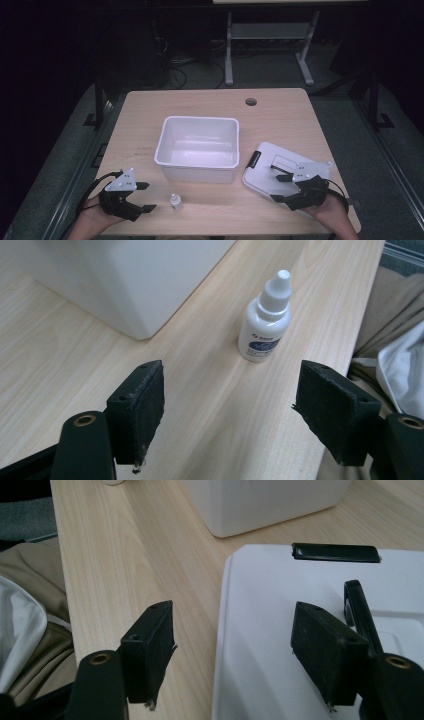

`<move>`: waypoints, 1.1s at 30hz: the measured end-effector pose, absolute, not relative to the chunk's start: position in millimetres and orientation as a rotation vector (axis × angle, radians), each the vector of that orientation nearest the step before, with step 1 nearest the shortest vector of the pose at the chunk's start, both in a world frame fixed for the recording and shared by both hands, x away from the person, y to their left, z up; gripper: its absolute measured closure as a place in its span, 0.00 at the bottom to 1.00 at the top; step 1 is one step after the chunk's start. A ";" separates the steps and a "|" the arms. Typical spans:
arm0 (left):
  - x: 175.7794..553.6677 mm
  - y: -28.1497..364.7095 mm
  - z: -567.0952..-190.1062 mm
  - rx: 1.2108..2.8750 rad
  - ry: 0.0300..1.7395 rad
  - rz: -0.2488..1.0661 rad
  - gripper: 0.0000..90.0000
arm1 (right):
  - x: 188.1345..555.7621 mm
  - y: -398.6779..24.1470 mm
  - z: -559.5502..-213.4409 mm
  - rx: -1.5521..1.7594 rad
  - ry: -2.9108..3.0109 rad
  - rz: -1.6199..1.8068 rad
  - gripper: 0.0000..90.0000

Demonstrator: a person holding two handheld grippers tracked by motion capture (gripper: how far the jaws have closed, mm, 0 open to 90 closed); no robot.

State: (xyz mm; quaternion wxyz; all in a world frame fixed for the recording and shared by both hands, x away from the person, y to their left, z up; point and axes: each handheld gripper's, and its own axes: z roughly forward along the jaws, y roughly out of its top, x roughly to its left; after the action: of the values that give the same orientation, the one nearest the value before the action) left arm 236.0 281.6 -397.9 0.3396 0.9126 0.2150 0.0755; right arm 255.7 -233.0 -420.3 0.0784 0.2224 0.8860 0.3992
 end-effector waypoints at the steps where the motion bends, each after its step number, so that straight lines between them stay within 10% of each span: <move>1: 236.6 278.4 -397.1 2.388 0.550 0.184 0.31 | 255.8 -232.7 -420.3 0.665 2.653 1.194 0.37; 33: 250.2 233.1 -400.9 2.491 0.395 0.050 0.48 | 252.0 -230.4 -416.1 0.621 2.652 1.198 0.34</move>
State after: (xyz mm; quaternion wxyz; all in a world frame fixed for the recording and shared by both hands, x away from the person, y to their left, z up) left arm 250.2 233.1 -400.9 0.3044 0.9406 0.1491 0.0188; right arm 252.0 -230.4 -416.1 0.0830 0.2080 0.8882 0.4012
